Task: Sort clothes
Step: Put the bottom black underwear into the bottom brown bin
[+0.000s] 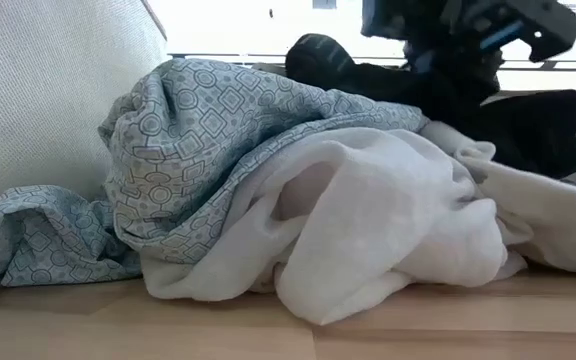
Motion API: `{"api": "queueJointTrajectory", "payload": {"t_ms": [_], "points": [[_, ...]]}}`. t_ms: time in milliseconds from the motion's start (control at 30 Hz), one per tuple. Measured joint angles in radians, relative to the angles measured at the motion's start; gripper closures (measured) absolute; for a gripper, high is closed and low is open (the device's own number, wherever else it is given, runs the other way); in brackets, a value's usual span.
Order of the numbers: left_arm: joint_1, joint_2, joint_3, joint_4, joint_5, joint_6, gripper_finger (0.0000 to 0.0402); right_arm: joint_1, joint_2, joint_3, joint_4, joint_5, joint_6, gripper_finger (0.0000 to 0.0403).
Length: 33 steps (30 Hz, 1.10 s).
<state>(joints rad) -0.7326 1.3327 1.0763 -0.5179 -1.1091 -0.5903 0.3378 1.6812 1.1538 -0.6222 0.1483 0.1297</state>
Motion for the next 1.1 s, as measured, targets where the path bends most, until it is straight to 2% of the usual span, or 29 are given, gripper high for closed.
{"api": "queueJointTrajectory", "payload": {"t_ms": [67, 167, 233, 400, 467, 533, 633, 700, 800, 867, 1000, 1100], "points": [[0.0, 0.01, 0.0, 0.0, 0.0, 0.014, 0.0328, 0.0, 0.006, 0.025, -0.019, 0.001, 0.011, 0.0388], [0.0, 0.025, 0.0, 0.019, 0.003, 0.056, 0.0328, 0.01, -0.018, 0.095, -0.052, 0.047, 0.008, 0.0385], [0.004, 0.034, 0.0, 0.073, 0.037, 0.132, 0.0328, 0.029, -0.052, 0.155, -0.071, 0.141, -0.013, 0.0394], [0.031, 0.059, 0.0, 0.333, 0.18, 0.437, 0.0328, 0.108, -0.159, 0.266, -0.001, 0.482, -0.129, 0.0396], [0.043, 0.067, 0.0, 0.456, 0.274, 0.577, 0.0328, 0.138, -0.211, 0.274, 0.037, 0.565, -0.164, 0.0398], [0.054, 0.075, 0.0, 0.577, 0.361, 0.696, 0.0328, 0.172, -0.266, 0.254, 0.054, 0.603, -0.122, 0.0398], [0.069, 0.084, 0.0, 0.728, 0.45, 0.818, 0.0328, 0.235, -0.34, 0.158, 0.095, 0.611, -0.062, 0.04], [0.087, 0.097, 0.002, 0.795, 0.507, 0.9, 0.0328, 0.276, -0.386, 0.046, 0.187, 0.627, -0.059, 0.04], [0.121, 0.128, 0.001, 0.856, 0.543, 1.003, 0.0326, 0.301, -0.445, -0.127, 0.465, 0.644, -0.079, 0.04], [0.15, 0.156, 0.001, 0.897, 0.555, 1.046, 0.0319, 0.291, -0.466, -0.224, 0.68, 0.602, -0.136, 0.0401], [0.212, 0.219, 0.001, 0.985, 0.558, 1.05, 0.0282, 0.263, -0.466, -0.338, 1.021, 0.472, -0.282, 0.0401], [0.261, 0.257, 0.0, 1.078, 0.586, 0.97, 0.0243, 0.236, -0.468, -0.372, 1.122, 0.435, -0.314, 0.0402]]}}
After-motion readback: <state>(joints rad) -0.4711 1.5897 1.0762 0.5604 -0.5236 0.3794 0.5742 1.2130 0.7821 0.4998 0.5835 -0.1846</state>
